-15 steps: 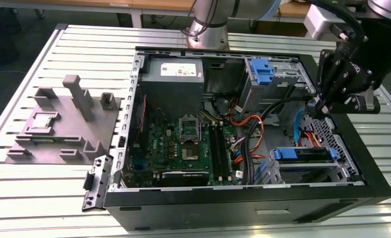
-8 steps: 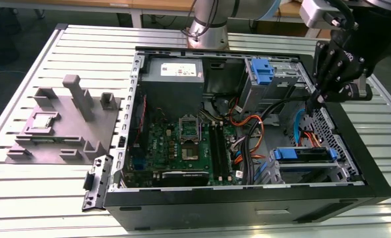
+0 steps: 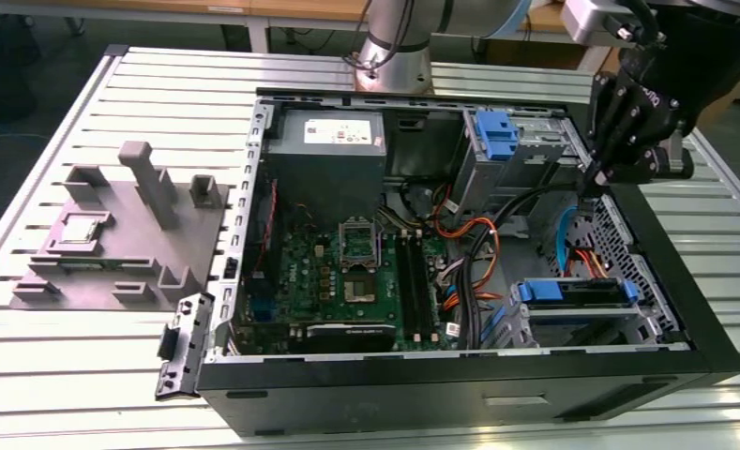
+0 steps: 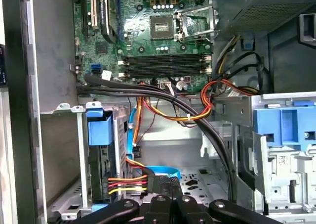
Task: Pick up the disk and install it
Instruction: 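Insert the second disk wire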
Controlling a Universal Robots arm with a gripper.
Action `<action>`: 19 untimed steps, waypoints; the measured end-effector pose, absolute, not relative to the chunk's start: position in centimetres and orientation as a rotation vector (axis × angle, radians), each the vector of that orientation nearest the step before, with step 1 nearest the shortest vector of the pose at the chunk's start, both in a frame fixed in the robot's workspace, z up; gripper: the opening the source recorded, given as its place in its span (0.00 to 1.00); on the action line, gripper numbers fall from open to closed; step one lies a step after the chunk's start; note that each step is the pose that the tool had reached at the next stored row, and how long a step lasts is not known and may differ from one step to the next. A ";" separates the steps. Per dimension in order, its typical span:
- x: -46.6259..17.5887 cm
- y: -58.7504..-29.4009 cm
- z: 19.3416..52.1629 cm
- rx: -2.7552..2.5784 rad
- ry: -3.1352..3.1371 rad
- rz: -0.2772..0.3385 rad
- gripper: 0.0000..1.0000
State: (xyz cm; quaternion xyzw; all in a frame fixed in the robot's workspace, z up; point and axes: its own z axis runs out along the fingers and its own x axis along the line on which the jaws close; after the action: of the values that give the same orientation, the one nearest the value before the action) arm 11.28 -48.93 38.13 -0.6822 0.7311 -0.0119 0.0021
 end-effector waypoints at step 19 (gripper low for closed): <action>11.3 -48.8 37.2 -2.199 2.357 -0.194 0.24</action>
State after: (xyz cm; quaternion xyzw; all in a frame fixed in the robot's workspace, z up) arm 11.29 -48.81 37.21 -0.6804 0.7291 -0.0601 -0.0439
